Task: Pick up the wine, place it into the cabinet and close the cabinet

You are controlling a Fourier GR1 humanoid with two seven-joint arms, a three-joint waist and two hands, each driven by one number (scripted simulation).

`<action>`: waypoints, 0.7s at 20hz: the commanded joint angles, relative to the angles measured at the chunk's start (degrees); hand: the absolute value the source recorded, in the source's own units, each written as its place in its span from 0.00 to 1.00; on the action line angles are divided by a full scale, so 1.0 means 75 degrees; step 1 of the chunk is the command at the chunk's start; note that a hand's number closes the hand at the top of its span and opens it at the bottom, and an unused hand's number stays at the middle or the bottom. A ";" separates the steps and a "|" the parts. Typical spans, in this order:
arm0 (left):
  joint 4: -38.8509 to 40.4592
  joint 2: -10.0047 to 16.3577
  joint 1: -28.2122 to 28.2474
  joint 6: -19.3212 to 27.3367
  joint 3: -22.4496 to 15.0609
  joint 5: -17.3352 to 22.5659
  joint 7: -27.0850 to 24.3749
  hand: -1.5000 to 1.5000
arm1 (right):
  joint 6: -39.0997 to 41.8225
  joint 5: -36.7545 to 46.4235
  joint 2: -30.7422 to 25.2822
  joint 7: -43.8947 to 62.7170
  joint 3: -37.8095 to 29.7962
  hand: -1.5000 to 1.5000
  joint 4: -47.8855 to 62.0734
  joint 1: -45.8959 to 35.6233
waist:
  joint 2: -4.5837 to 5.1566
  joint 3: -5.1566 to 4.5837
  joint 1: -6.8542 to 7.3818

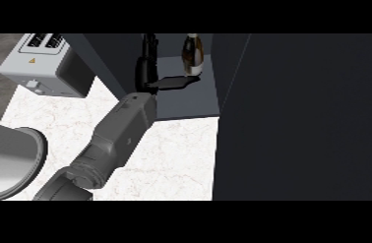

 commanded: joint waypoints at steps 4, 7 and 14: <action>-0.0453 0.0013 0.0632 -0.0180 -0.0517 0.0803 0.0255 0.00 | -0.0043 -0.0022 0.0008 -0.0030 0.0069 0.00 -0.0156 0.0187 | -0.0084 -0.0005 0.0184; -0.0816 0.0013 0.1429 -0.0101 -0.1105 0.1158 -0.0190 0.00 | -0.0373 0.0302 0.0063 0.0030 0.0516 0.00 -0.0209 0.0105 | -0.0096 -0.0010 0.0108; -0.3323 0.0014 0.2778 0.1319 -0.3639 0.2397 0.0350 0.00 | -0.0332 0.0207 -0.0039 0.0169 0.0174 0.00 -0.0190 -0.0089 | -0.0124 -0.0006 0.0235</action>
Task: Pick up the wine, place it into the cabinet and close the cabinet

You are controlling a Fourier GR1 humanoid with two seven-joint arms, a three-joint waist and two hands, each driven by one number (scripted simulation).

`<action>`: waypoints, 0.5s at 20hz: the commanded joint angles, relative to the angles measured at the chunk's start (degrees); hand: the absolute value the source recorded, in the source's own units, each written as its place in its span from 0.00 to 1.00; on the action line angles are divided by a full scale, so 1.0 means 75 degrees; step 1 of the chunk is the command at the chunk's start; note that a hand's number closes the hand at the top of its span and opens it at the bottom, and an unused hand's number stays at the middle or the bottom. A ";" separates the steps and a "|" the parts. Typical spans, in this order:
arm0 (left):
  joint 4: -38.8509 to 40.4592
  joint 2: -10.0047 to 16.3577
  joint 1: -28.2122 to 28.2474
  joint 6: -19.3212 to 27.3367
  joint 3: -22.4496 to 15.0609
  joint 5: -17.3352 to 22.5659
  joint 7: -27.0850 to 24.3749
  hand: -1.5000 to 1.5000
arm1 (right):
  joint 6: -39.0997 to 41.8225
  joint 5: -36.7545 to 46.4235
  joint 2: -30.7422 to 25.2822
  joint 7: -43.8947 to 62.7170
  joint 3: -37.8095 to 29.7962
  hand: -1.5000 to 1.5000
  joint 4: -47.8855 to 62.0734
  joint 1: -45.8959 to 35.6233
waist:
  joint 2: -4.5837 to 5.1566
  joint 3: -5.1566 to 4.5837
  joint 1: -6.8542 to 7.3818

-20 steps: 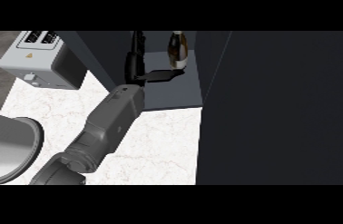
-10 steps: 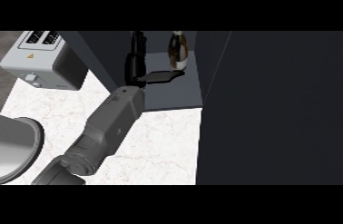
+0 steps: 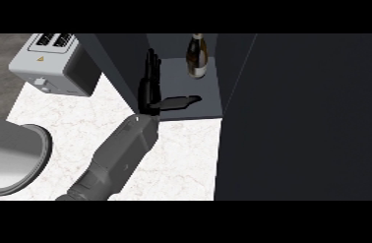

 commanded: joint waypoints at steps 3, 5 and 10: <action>-0.2408 0.0000 0.1357 0.1440 -0.1842 0.0476 0.0391 0.00 | -0.0136 -0.0157 -0.0169 0.0497 -0.0226 0.00 -0.0580 0.0045 | -0.0029 0.0001 0.0313; -0.3039 0.0000 0.1932 0.1923 -0.2116 0.0491 0.0208 0.00 | 0.0089 -0.0540 -0.0281 0.0098 -0.0665 0.00 -0.0494 0.0377 | -0.0024 0.0005 0.0343; -0.4686 0.0000 0.2400 0.2971 -0.2939 -0.0011 0.0895 0.00 | 0.0336 -0.0854 -0.0349 -0.0266 -0.0966 0.00 -0.0494 0.0748 | -0.0025 0.0010 0.0383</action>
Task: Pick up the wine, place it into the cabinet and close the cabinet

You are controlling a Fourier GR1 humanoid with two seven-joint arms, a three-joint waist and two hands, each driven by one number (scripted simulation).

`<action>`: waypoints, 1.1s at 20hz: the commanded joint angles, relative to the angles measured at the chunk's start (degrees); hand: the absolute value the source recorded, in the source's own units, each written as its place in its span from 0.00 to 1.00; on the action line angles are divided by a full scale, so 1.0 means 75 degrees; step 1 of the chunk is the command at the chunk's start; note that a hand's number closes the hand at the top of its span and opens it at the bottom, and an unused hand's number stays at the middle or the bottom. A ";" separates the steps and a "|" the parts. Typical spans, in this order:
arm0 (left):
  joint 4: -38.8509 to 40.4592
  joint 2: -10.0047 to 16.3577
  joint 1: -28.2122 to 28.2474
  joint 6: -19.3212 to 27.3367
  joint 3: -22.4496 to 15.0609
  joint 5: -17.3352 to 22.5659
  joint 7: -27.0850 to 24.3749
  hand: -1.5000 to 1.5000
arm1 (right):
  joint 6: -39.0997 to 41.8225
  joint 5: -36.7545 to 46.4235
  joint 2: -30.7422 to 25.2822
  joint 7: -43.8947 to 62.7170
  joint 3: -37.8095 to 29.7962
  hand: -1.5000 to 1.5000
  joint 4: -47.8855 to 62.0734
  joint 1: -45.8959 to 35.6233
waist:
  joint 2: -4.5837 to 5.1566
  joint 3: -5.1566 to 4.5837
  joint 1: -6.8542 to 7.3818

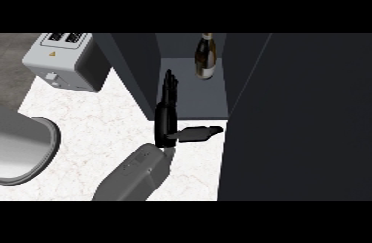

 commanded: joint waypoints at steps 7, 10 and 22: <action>-0.3340 0.0470 0.1637 0.1027 -0.0748 -0.0887 0.0969 0.00 | -0.0023 -0.0375 -0.0131 0.0412 -0.0050 0.00 -0.0968 0.0363 | 0.0007 0.0000 0.0074; -0.4240 0.0441 0.2556 0.1829 -0.1357 -0.1398 0.0853 0.00 | -0.0269 -0.0184 -0.0038 0.0351 -0.0087 0.00 -0.0526 -0.0281 | 0.0005 0.0000 0.0116; -0.7005 0.2125 0.4351 0.1536 -0.1729 -0.1977 0.1525 0.00 | 0.0153 -0.0508 0.0168 0.0236 0.0546 0.00 -0.0598 0.0559 | 0.0008 0.0001 0.0095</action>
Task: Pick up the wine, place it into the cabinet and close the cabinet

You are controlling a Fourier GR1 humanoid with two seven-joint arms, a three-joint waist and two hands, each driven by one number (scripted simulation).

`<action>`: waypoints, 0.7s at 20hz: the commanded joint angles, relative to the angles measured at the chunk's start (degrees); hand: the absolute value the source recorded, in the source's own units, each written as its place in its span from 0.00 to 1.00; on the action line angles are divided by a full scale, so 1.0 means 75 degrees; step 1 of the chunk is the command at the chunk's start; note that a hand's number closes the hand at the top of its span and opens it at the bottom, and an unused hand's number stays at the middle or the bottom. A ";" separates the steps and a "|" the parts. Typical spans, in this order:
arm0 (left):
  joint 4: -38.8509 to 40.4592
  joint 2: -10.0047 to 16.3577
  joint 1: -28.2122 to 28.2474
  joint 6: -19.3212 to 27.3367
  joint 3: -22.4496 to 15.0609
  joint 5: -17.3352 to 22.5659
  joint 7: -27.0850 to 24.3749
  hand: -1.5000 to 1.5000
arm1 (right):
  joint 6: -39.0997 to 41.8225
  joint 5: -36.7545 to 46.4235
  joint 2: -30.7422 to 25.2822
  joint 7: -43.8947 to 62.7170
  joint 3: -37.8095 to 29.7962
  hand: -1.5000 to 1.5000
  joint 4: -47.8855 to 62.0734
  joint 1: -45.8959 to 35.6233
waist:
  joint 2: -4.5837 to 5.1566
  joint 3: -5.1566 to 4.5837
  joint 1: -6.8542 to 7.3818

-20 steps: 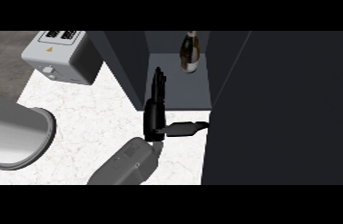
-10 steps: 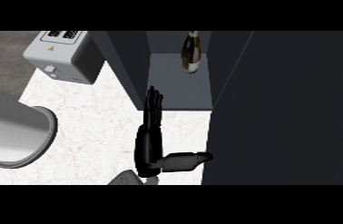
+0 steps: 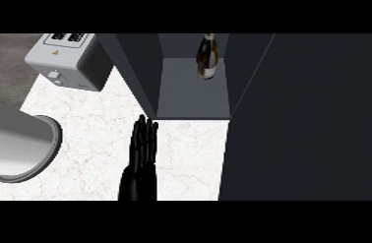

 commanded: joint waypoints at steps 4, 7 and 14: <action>-0.1565 0.1177 0.1182 -0.0493 -0.0417 -0.0240 -0.0002 0.00 | 0.0340 -0.1123 -0.0089 0.0510 0.0114 1.00 -0.0375 0.0124 | 0.0000 0.0000 0.0031; -0.1580 0.1282 0.1202 -0.0713 -0.0238 -0.0201 0.0113 0.00 | 0.0810 -0.0698 -0.0008 0.0117 0.0780 1.00 -0.0948 0.1347 | -0.0005 0.0003 -0.0056; -0.2556 0.2732 0.2251 -0.2038 0.0910 0.0502 -0.0187 0.00 | 0.1302 -0.1130 -0.0146 -0.0432 0.0496 1.00 -0.0534 0.1538 | 0.0004 0.0002 -0.0015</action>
